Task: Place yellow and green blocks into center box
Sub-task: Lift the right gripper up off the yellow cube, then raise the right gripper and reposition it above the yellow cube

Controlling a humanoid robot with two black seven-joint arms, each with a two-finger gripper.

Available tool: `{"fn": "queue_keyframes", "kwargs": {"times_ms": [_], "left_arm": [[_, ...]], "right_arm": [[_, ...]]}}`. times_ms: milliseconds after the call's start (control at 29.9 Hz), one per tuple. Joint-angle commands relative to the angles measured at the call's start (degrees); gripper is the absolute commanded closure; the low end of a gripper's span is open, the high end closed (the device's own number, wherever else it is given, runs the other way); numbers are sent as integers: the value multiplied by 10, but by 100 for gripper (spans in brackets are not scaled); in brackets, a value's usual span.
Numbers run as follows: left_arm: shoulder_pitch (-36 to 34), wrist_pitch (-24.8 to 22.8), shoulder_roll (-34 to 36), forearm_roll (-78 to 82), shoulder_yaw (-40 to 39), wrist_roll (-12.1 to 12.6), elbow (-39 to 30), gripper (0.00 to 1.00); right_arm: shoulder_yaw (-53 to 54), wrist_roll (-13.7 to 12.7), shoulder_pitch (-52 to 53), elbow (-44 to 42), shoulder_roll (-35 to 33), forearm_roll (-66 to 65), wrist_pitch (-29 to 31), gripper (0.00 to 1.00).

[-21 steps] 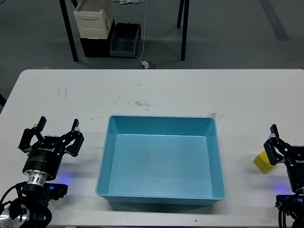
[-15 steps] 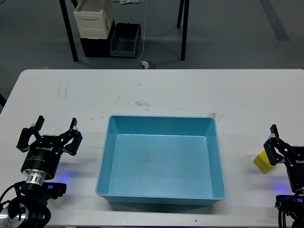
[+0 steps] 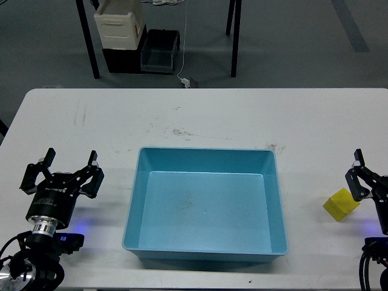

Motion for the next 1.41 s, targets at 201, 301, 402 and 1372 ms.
{"fn": "queue_keyframes", "kwargs": {"times_ms": [201, 301, 402, 1372], "left_arm": [[2, -1, -1, -1, 0, -1, 0, 0], [2, -1, -2, -1, 0, -18, 0, 0], [2, -2, -1, -1, 0, -36, 0, 0], [2, -1, -3, 0, -1, -43, 1, 0]], "right_arm": [[-5, 0, 172, -25, -55, -290, -12, 0], [-25, 1, 221, -40, -75, -394, -61, 0], [-82, 4, 296, -63, -119, -466, -119, 0], [-732, 299, 804, -129, -444, -903, -75, 2]]}}
